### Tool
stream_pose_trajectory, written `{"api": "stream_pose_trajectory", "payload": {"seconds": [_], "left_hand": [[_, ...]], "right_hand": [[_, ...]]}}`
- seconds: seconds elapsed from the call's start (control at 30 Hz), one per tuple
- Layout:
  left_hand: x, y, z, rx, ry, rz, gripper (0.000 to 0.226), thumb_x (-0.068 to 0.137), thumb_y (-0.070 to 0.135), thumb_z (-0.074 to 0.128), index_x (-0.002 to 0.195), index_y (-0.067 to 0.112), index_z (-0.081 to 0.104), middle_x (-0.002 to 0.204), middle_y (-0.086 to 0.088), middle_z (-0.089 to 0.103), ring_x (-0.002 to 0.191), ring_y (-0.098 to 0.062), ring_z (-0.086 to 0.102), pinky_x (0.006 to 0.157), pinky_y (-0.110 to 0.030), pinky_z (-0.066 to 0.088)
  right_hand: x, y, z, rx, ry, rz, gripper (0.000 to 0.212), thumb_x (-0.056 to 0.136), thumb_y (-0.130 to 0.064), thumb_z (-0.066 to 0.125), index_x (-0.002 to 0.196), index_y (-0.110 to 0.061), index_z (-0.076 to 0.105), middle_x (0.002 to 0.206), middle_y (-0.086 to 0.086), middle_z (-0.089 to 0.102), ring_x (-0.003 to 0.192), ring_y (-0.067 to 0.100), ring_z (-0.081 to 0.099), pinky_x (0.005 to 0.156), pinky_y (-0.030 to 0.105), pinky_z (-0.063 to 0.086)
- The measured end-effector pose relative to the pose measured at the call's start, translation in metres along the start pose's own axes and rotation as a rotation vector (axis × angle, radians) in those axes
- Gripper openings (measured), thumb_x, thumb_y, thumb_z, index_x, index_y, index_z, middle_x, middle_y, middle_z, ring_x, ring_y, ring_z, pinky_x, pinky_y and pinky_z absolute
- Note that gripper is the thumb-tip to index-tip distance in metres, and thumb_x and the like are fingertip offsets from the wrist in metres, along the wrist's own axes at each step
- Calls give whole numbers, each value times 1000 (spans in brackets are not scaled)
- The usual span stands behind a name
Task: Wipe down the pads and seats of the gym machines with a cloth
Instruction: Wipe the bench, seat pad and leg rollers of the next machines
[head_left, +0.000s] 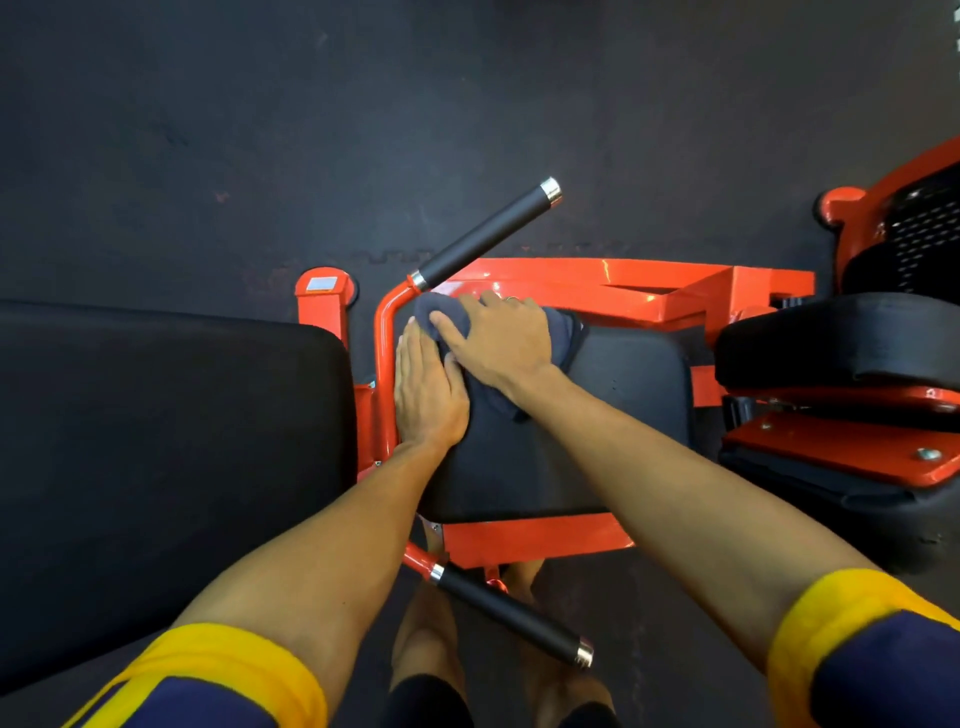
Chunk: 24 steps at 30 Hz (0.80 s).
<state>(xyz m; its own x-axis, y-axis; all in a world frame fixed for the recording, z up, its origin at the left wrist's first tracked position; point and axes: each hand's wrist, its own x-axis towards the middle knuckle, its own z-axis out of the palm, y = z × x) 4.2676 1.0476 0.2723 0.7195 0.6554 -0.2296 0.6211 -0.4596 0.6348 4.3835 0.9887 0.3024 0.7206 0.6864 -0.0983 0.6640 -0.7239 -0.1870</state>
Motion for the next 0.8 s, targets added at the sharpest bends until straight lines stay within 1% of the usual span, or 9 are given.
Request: {"api": "stream_pose_trajectory", "payload": {"seconds": [0.1,0.17,0.23,0.33,0.43,0.57,0.67,0.73,0.8], "left_hand": [[2,-2,-2,21,31,100,59,100,23,34,156,5,28,164,-10,27,153,-21,20,127,-30,6],[2,-2,-2,46,37,112,58,100,21,36,156,7,29,164,-8,29,153,-19,20,127,-33,8],[3,-1,-2,73,31,110,58,100,21,36,156,8,29,164,-8,29,154,-19,20,127,-33,8],[2,-3,0,80,42,97,56,102,19,36,156,6,28,164,-9,28,153,-18,19,127,-34,9],[1,-5,2,50,30,21,54,109,24,34,159,8,20,166,-6,21,154,-15,16,127,-34,9],[3,-3,1,33,58,108,58,102,28,30,154,4,33,162,-11,32,152,-22,25,127,-36,12],[1,-2,0,75,59,133,57,99,21,35,155,6,32,162,-9,32,152,-22,24,127,-37,12],[2,-1,0,83,65,136,58,99,22,34,155,6,32,162,-10,32,152,-22,24,127,-38,13],[2,-3,1,85,65,142,59,99,24,31,154,5,33,161,-11,33,152,-23,25,127,-39,14]], "right_hand": [[-24,44,-10,-13,11,-75,58,94,-68,42,129,-28,66,108,0,71,94,28,66,81,40,42],[-46,72,-16,-61,11,-47,63,93,-71,42,137,-29,60,112,2,68,99,29,62,87,42,40],[-53,72,-16,-86,26,44,63,93,-71,43,135,-27,61,113,7,66,100,33,60,90,46,40],[-37,27,-7,-65,59,128,59,92,-68,48,125,-22,67,113,13,67,99,36,59,91,49,40],[-31,-4,0,1,56,62,59,94,-62,48,131,-20,65,123,13,66,107,36,59,98,50,38],[-56,39,-1,48,166,-37,57,94,-57,54,139,-22,62,128,12,64,113,33,59,101,46,40],[-64,61,-11,-29,149,131,55,93,-58,53,135,-24,63,121,9,66,108,32,59,98,46,40],[-49,44,-13,-53,154,292,52,92,-59,51,125,-21,68,111,10,67,103,35,59,97,49,40],[-38,18,-9,-34,138,381,52,94,-58,50,119,-17,69,111,14,67,105,37,58,101,52,39]]}}
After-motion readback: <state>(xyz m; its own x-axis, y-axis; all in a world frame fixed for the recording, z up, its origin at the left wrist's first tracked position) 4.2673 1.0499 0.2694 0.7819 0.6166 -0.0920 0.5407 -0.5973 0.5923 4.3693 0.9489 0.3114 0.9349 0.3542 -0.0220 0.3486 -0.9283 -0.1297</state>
